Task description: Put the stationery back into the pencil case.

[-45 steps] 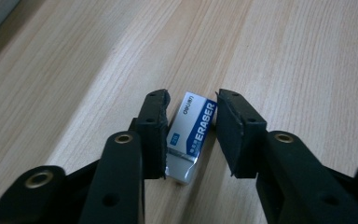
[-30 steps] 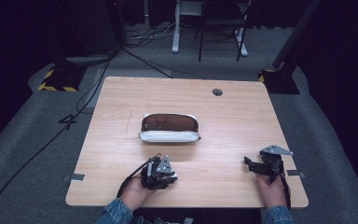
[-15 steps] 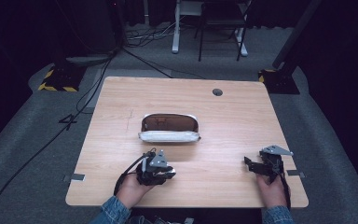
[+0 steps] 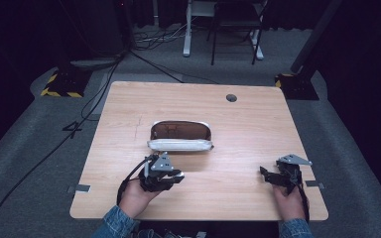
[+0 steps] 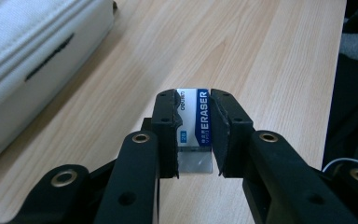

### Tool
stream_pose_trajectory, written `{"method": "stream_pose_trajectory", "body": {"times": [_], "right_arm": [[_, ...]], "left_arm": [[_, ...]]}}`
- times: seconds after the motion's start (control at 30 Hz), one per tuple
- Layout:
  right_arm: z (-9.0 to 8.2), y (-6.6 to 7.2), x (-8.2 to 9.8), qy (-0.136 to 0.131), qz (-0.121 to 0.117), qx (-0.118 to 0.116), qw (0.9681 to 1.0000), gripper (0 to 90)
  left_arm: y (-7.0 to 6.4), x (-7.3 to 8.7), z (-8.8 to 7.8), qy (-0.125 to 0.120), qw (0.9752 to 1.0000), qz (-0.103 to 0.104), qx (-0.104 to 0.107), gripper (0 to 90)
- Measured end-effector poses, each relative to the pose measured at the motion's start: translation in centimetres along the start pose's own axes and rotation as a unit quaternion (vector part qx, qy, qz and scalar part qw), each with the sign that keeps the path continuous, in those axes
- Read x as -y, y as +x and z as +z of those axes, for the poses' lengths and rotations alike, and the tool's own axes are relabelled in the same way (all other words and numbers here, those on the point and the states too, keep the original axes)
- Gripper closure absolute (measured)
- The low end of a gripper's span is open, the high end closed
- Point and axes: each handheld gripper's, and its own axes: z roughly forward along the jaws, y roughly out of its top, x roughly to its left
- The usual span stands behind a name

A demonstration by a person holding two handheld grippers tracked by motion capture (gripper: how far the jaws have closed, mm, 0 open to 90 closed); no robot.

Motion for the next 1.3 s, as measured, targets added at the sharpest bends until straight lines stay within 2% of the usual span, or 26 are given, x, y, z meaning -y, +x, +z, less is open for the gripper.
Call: {"method": "stream_pose_trajectory", "body": {"times": [0.2, 0.73, 0.9, 1.03, 1.3], "right_arm": [[0.0, 0.0, 0.0, 0.0, 0.0, -0.001, 1.0, 25.2], [0.0, 0.0, 0.0, 0.0, 0.0, 0.0, 1.0, 25.1], [0.0, 0.0, 0.0, 0.0, 0.0, 0.0, 1.0, 25.0], [0.0, 0.0, 0.0, 0.001, 0.0, -0.001, 1.0, 25.1], [0.0, 0.0, 0.0, 0.0, 0.001, -0.001, 1.0, 25.0]], "left_arm": [[0.2, -0.4, -0.9, -0.022, 0.9996, 0.001, -0.016, 72.7], [1.4, -1.9, -2.8, -0.07, 0.9969, -0.008, -0.034, 72.8], [2.2, -2.9, -3.5, -0.083, 0.9956, -0.008, -0.043, 72.7], [3.1, -3.9, -4.3, -0.098, 0.9937, -0.018, -0.05, 72.7], [4.7, -5.3, -4.2, -0.107, 0.9917, -0.039, -0.061, 72.7]]}}
